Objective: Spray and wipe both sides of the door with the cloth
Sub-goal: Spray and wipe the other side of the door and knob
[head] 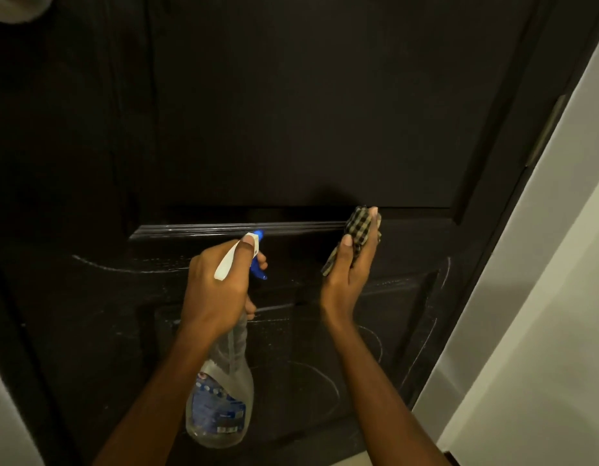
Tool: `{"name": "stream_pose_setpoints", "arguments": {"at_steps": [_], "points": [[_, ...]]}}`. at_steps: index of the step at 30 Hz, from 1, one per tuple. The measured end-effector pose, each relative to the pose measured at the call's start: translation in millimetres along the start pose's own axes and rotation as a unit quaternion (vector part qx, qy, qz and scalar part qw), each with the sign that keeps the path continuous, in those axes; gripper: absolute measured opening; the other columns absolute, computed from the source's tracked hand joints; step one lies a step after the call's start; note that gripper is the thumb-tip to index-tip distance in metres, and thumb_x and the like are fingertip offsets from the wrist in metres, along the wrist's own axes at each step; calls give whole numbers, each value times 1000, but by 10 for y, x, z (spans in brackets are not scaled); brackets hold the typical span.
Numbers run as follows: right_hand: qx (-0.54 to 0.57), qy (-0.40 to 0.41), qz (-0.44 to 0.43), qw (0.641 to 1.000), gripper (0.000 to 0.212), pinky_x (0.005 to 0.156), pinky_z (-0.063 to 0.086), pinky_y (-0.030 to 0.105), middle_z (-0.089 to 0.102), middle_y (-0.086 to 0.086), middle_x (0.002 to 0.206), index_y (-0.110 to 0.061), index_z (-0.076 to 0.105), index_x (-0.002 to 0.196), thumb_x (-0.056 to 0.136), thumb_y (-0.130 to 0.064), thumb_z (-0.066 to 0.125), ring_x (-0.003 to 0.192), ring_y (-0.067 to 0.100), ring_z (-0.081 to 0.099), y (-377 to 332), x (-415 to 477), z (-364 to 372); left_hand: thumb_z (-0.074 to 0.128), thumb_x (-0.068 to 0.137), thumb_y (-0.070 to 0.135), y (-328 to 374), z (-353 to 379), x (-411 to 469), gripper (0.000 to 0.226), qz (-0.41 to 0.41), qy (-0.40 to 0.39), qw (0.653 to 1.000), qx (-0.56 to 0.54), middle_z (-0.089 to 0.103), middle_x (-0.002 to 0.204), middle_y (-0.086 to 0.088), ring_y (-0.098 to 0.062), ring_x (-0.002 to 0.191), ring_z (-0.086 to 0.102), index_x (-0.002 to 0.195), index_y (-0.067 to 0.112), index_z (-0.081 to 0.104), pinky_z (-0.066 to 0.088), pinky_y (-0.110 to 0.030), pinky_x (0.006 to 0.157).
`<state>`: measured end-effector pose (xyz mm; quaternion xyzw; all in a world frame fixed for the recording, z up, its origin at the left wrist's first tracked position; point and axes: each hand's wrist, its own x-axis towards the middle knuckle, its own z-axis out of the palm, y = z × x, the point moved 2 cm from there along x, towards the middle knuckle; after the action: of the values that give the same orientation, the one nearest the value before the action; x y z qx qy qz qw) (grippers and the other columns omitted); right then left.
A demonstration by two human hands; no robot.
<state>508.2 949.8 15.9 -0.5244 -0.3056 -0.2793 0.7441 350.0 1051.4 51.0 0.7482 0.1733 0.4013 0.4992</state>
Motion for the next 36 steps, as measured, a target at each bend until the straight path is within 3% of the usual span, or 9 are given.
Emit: {"name": "stream_pose_setpoints", "arguments": {"at_steps": [6,11,16,21,24,27,33,36], "points": [[-33,-33,-59,997,52,125,21,52,25,-14,164,-28,27,155,105,-25,40,155,16,19,-148,-220,166,42,103,37,-28,-266,45,39,30,-24,999,-1,71,88,0,-21,39,60,92,11,69,49,-24,41],[-43,-15,-46,998,54,122,24,58,23,-24,163,-36,25,156,105,-29,41,154,16,20,-78,-355,85,41,103,38,-19,-337,34,39,35,-33,999,0,71,88,0,-20,40,60,90,14,69,50,-27,41],[-34,-36,-49,998,55,125,22,50,25,1,165,-22,25,157,104,-24,42,155,21,20,-39,-563,188,41,103,39,-127,-290,-53,36,30,-35,999,-27,73,84,2,-24,40,59,86,22,68,51,-32,40],[-65,-65,-136,986,54,126,17,46,28,18,162,-1,30,152,107,-29,42,153,35,21,104,-588,288,41,92,48,-304,-188,-102,40,9,-43,997,-57,73,83,1,-25,39,58,86,19,68,50,-33,38],[-81,-89,-165,979,55,125,16,50,26,14,161,-5,29,151,101,-20,46,153,34,21,230,-657,278,39,91,46,-419,-140,-111,47,3,-53,994,-92,72,69,1,-23,36,54,87,8,67,49,-33,39],[-103,-106,-215,965,57,125,14,45,26,10,160,-7,30,151,97,-19,47,154,28,19,438,-746,160,44,95,50,-548,-57,-154,51,4,-45,994,-102,68,58,3,-23,35,53,87,5,67,50,-34,41],[-71,-70,-253,962,57,126,13,43,25,3,162,-11,29,152,99,-20,47,156,23,16,782,-1075,-95,41,91,52,-900,192,-368,54,50,-9,994,-96,75,84,-10,-30,38,53,85,6,70,52,-40,43],[-59,-75,-264,960,58,126,14,42,26,6,163,-14,29,155,100,-23,47,155,25,17,906,-1128,-214,40,101,46,-1076,320,-502,54,72,15,994,-81,75,85,-12,-30,39,52,87,3,70,52,-44,46]]}}
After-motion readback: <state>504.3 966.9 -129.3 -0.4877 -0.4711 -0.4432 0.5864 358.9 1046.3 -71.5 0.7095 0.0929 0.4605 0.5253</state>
